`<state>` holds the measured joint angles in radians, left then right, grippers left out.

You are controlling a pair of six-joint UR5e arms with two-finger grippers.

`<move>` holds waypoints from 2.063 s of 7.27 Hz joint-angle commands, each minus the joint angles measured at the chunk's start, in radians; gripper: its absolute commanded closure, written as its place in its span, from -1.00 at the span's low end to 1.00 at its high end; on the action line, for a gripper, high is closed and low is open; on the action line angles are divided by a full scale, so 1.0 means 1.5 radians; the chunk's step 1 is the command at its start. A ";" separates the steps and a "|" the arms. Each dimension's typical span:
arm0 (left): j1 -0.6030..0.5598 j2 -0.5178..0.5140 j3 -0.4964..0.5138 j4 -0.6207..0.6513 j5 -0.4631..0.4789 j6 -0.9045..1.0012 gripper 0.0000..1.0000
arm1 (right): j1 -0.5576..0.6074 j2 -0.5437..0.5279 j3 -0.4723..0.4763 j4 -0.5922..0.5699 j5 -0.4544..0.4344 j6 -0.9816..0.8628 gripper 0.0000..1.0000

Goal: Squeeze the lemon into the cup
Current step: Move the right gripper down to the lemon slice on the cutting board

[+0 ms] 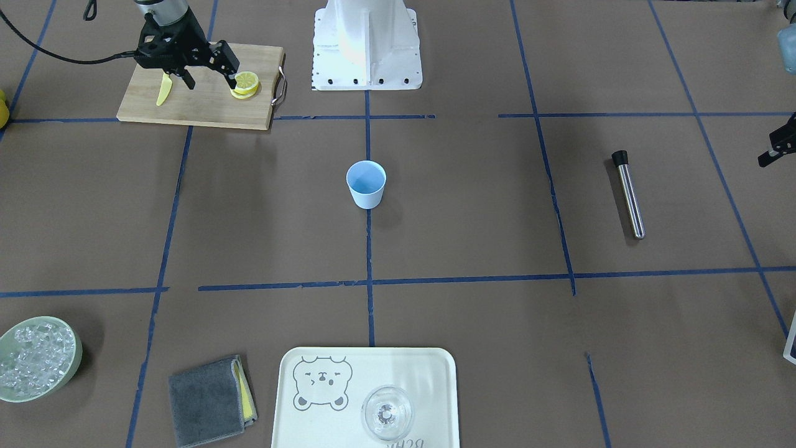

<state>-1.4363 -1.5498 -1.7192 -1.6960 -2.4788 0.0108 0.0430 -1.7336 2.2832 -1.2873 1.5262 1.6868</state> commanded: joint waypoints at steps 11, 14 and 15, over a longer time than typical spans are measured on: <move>0.000 0.002 0.004 -0.016 0.000 0.000 -1.00 | -0.055 0.084 -0.047 -0.127 -0.028 0.048 -0.24; -0.001 0.002 0.004 -0.016 0.000 0.000 -1.00 | -0.036 0.084 -0.041 -0.128 -0.027 0.047 0.06; -0.001 0.002 0.003 -0.016 0.000 0.000 -1.00 | -0.030 0.083 -0.035 -0.128 -0.026 0.047 0.06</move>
<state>-1.4371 -1.5463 -1.7138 -1.7196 -2.4789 0.0107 -0.0153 -1.6079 2.2203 -1.4783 1.4867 1.7580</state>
